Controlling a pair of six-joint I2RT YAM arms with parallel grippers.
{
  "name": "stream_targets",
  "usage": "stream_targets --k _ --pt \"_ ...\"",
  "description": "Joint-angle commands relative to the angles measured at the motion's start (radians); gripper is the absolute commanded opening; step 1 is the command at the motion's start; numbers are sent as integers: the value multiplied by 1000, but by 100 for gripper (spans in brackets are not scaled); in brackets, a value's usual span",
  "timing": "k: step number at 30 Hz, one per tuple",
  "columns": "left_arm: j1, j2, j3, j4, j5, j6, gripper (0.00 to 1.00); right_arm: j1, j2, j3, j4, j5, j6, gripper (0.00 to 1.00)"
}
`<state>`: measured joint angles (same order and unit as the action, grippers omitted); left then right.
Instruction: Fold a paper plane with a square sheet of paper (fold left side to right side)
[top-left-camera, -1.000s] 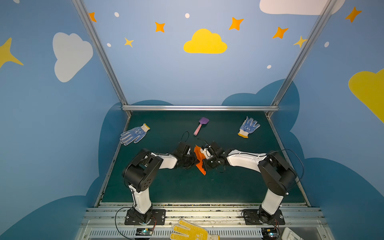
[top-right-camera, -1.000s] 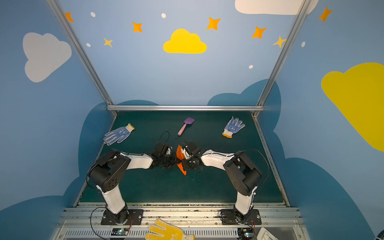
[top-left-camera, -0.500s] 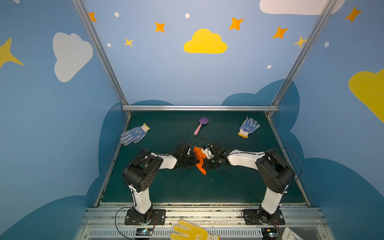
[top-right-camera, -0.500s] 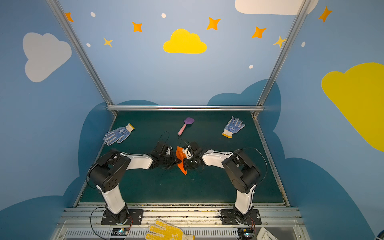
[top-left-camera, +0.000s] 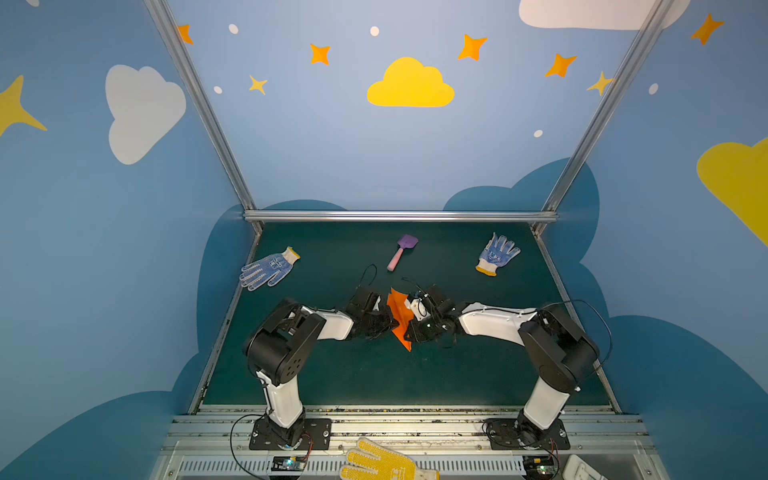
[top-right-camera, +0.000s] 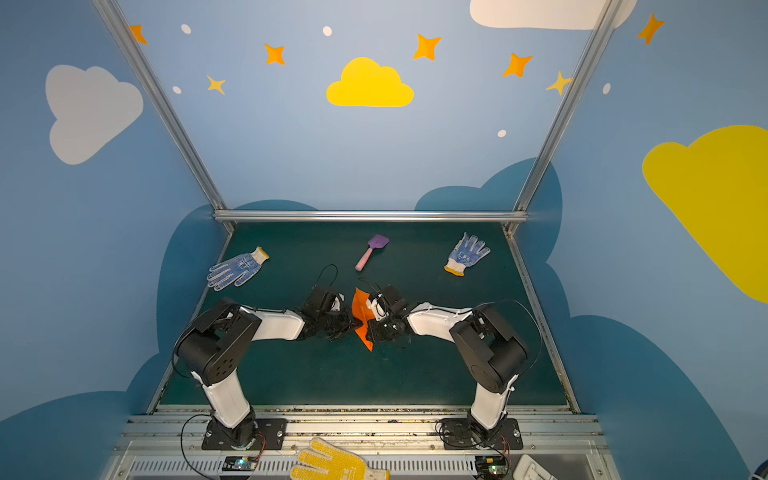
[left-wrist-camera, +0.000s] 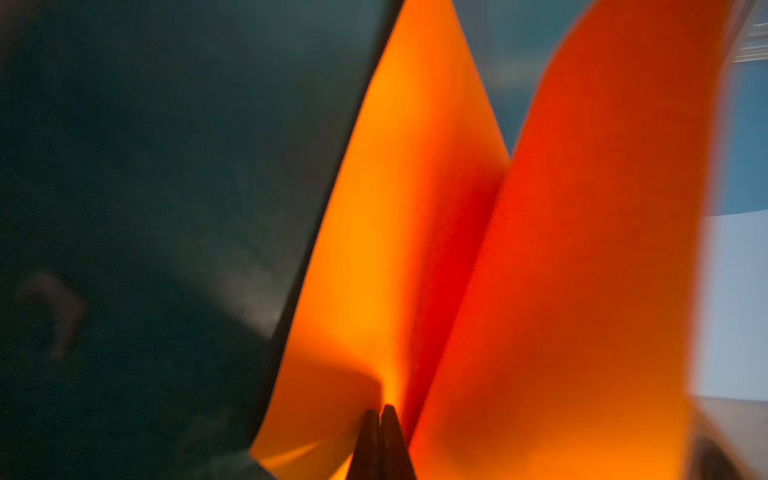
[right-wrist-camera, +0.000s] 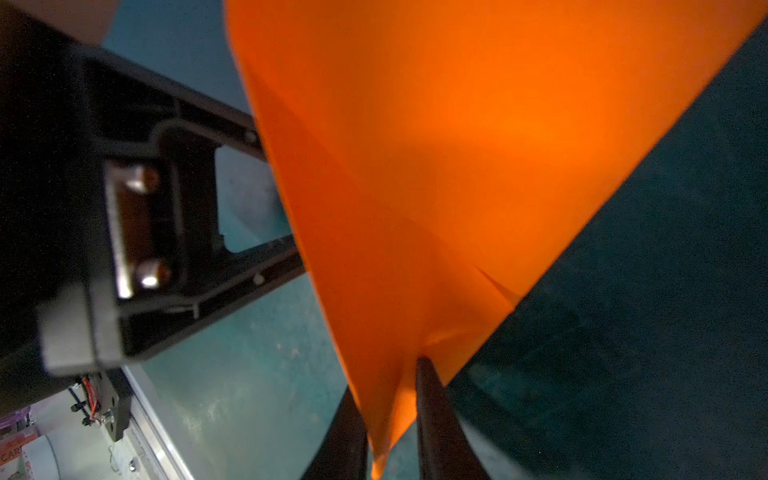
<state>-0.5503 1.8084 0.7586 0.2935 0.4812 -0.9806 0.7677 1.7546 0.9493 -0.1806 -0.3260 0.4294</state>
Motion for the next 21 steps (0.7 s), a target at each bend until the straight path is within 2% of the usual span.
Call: stream_targets --k 1,11,15,21 --pt "-3 6 -36 -93 -23 7 4 7 -43 -4 -36 20 -2 20" --pt "-5 8 -38 -86 -20 3 4 17 -20 6 -40 25 0 12" --pt "-5 9 -39 -85 -21 3 4 27 -7 8 -31 25 7 0" --pt "-8 11 -42 -82 -20 3 4 36 34 7 0 34 35 0"
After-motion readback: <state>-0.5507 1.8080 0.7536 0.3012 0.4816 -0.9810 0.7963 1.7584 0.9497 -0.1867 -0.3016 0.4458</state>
